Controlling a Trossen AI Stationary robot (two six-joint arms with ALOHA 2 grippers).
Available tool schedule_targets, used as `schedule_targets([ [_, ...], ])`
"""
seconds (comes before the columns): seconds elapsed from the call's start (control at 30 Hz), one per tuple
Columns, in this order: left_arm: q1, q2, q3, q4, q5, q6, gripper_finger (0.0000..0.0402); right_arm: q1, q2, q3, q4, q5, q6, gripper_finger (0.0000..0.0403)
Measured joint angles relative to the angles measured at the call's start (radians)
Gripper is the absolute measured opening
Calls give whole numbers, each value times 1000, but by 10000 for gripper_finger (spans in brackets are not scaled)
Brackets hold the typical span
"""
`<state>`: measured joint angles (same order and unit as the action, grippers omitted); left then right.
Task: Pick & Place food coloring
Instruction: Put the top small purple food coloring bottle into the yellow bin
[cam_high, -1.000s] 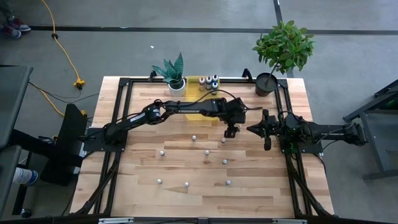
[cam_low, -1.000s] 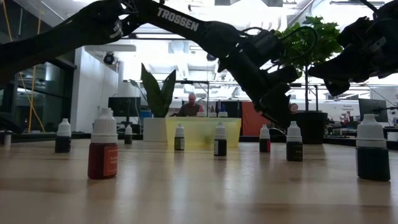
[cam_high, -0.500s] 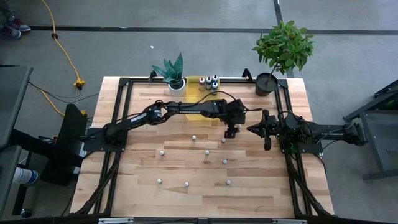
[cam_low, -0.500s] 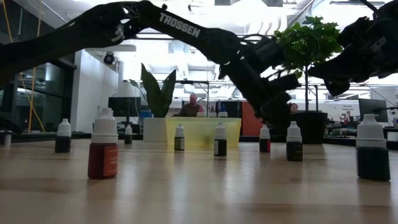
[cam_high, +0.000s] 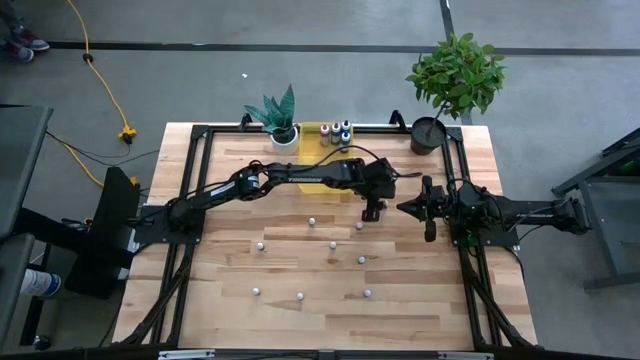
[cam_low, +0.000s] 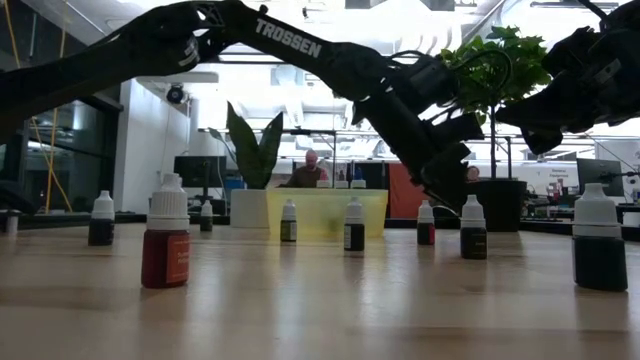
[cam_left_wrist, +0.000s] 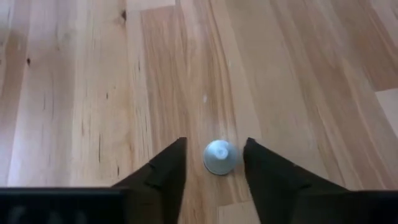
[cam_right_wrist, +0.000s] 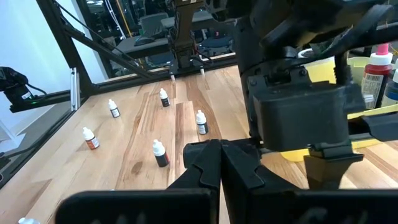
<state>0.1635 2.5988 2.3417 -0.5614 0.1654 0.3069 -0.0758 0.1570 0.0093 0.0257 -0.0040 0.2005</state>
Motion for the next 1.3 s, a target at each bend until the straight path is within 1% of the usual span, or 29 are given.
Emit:
schedule_targets([
  [0.27,0,-3,0,-25,1,-3,40,0,0,0,0,0,0,0],
  [0.37,0,-8,0,-35,0,-11,19,0,0,0,0,0,0,0],
  [0.47,5,-20,10,-68,-2,-32,17,0,0,0,0,0,0,0],
  [0.53,7,-32,15,-48,-3,-43,17,0,0,0,0,0,0,0],
  [0.6,10,-55,14,-86,-3,-71,20,0,0,0,0,1,0,0],
  [0.67,14,-70,15,-90,-7,-97,21,0,0,0,0,1,0,0],
  [0.9,28,-152,14,-223,-33,-205,22,0,0,0,0,1,0,0],
  [1.1,61,-207,14,-378,-126,-335,23,0,0,0,1,1,0,0],
  [1.2,82,-227,14,-435,-138,-409,23,0,1,0,0,1,0,0],
  [1.3,101,-231,14,-479,-144,-449,23,0,1,0,1,1,0,0],
])
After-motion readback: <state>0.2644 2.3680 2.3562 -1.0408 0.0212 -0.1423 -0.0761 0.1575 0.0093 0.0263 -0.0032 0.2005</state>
